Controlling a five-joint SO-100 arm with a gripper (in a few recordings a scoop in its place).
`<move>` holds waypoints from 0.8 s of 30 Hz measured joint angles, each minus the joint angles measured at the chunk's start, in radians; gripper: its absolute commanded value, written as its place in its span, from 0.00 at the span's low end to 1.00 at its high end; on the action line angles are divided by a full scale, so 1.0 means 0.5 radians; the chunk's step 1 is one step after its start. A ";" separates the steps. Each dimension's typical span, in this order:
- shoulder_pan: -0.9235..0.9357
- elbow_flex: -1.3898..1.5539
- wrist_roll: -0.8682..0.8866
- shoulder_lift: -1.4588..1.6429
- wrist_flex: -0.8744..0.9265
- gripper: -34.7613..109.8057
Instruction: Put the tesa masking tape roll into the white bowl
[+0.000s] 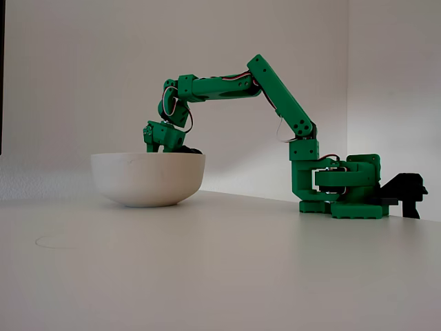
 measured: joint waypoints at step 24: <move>0.000 -0.295 0.028 -0.123 0.123 0.18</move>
